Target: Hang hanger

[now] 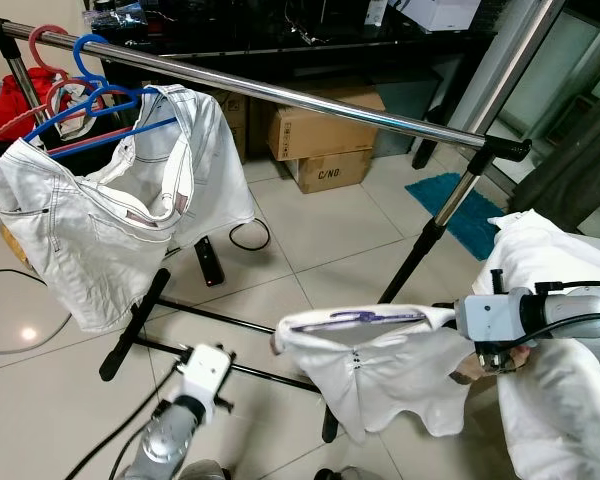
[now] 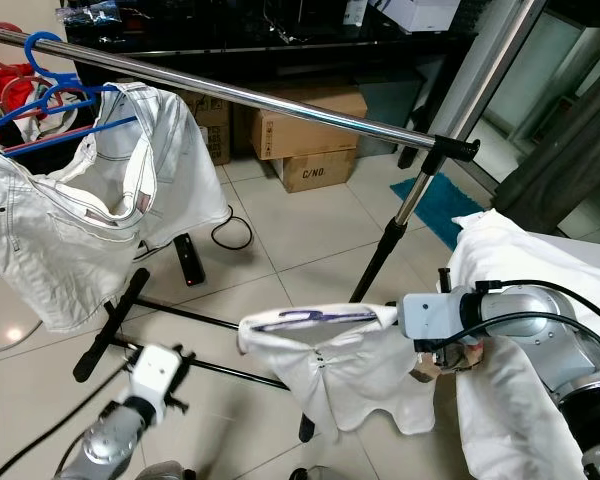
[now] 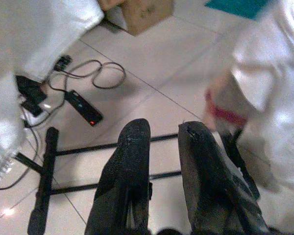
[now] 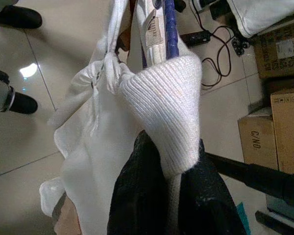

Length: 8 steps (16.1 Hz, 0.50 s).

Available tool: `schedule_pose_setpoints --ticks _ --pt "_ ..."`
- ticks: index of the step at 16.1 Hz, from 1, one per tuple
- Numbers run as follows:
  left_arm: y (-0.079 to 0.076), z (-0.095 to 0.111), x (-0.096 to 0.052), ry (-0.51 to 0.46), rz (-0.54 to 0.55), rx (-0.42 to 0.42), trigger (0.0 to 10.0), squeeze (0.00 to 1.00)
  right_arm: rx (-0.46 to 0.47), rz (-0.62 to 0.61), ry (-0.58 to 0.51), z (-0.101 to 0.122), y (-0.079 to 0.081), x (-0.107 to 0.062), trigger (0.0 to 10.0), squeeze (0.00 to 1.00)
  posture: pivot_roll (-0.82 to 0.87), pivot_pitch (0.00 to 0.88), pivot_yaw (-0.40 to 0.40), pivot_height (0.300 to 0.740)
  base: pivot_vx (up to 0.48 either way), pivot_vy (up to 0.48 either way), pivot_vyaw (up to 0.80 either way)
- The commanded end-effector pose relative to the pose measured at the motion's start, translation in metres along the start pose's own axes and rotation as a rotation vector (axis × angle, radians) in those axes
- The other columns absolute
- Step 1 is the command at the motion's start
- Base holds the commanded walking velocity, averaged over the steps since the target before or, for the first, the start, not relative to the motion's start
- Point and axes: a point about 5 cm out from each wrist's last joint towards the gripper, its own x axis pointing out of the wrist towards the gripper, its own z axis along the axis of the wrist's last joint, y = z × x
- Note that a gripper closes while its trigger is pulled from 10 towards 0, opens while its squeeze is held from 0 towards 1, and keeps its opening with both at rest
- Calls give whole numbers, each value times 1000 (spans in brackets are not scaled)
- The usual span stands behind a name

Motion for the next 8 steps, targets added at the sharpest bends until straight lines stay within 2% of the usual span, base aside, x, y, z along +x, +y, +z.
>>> schedule_pose_setpoints --ticks 1,2,4,5,6,7,8 --pt "6 15 8 -65 17 -12 10000 0 -20 -23 -17 3 -5 -2 0 0 103 41 -113 740 0 0 0" --pt "9 19 11 -78 24 -13 10000 0 -21 -21 -28 6 -4 -1 0 0 102 40 -112 740 0 0 0" --pt "19 36 22 -110 8 43 10000 0 -32 -11 -80 16 0 5 0 0 97 37 -105 740 0 0 0" --pt "19 38 23 -117 -2 40 10000 961 -34 -10 -84 17 0 6 0 0 94 36 -104 740 0 0 0" --pt "17 40 24 -125 -36 42 10000 1000 -38 -9 -89 19 1 7 0 0 90 34 -101 740 0 0 0" --pt "9 42 26 -124 -109 74 10000 1000 -42 -10 -99 22 2 7 0 0 87 34 -99 740 0 0 0" --pt "5 42 26 -126 -138 78 10000 1000 -43 -10 -101 23 2 7 0 0 87 34 -99 740 0 0 0"
